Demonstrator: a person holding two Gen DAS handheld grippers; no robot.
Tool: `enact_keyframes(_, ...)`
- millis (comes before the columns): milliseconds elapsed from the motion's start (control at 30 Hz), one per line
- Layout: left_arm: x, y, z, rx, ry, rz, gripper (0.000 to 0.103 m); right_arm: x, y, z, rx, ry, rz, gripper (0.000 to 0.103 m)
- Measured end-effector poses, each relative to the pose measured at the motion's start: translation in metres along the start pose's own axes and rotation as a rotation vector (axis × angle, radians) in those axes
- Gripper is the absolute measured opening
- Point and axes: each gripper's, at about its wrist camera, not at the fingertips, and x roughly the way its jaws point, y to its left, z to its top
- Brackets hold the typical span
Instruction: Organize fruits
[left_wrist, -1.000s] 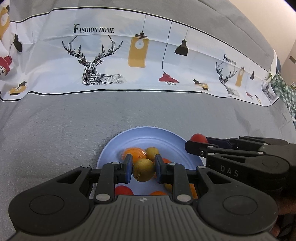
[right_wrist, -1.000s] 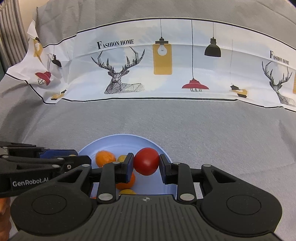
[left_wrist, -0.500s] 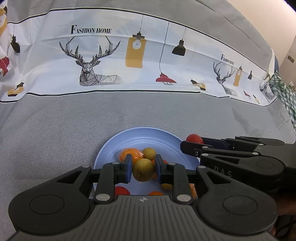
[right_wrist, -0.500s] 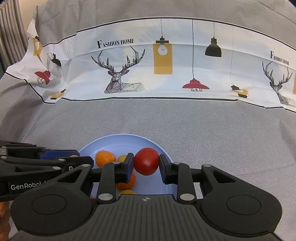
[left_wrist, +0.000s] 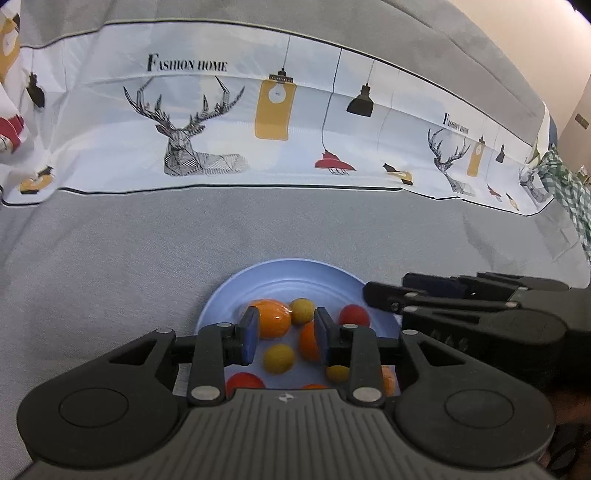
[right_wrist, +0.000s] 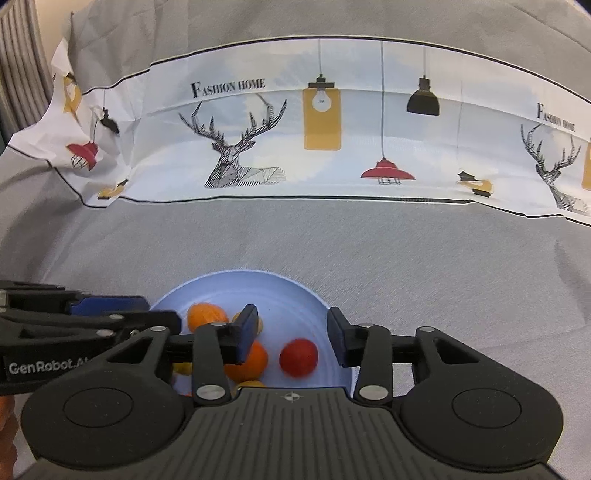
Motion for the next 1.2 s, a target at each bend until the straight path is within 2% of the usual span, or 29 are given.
enact_keyframes(133,-0.016,0.001,-0.003,0.013,-0.039,0.023,0.035,-0.011,-0.001,0.001,0.029,-0.023,0.006,0.049)
enact_keyframes(233,-0.038,0.000,-0.010,0.034,-0.091,0.037,0.047,-0.029,0.001,0.003,0.044,-0.042,0.004,0.058)
enact_keyframes(333,-0.068,-0.005,-0.022,0.069,-0.154,0.059,0.058,-0.057,0.001,0.003,0.066,-0.076,-0.001,0.073)
enact_keyframes(400,-0.087,-0.009,-0.031,0.083,-0.188,0.059,0.062,-0.079,0.001,-0.002,0.069,-0.109,-0.007,0.088)
enact_keyframes(500,-0.112,-0.018,-0.045,0.104,-0.239,0.095,0.069,-0.109,0.003,-0.013,0.075,-0.156,-0.039,0.102)
enact_keyframes(600,-0.123,-0.029,-0.053,0.092,-0.256,0.143,0.078,-0.125,0.002,-0.030,0.103,-0.178,-0.077,0.102)
enact_keyframes(633,-0.124,-0.030,-0.057,0.075,-0.255,0.144,0.085,-0.127,0.000,-0.037,0.121,-0.176,-0.091,0.102)
enact_keyframes(700,-0.119,-0.030,-0.065,0.059,-0.230,0.153,0.089,-0.124,-0.006,-0.054,0.159,-0.157,-0.091,0.102)
enact_keyframes(800,-0.095,-0.026,-0.064,0.051,-0.097,0.132,0.095,-0.106,-0.010,-0.063,0.205,-0.047,-0.115,0.102)
enact_keyframes(833,-0.088,-0.022,-0.062,0.032,-0.070,0.123,0.101,-0.103,-0.010,-0.064,0.202,-0.041,-0.111,0.102)
enact_keyframes(867,-0.083,-0.018,-0.059,0.016,-0.057,0.119,0.103,-0.099,-0.008,-0.064,0.189,-0.038,-0.113,0.102)
enact_keyframes(967,-0.069,-0.009,-0.053,-0.013,-0.020,0.144,0.103,-0.087,-0.002,-0.065,0.135,-0.010,-0.148,0.102)
enact_keyframes(1100,-0.058,-0.001,-0.052,-0.048,0.038,0.177,0.103,-0.078,0.002,-0.063,0.129,0.008,-0.130,0.102)
enact_keyframes(1200,-0.053,-0.003,-0.053,-0.039,0.051,0.177,0.103,-0.072,0.003,-0.061,0.128,0.019,-0.133,0.102)
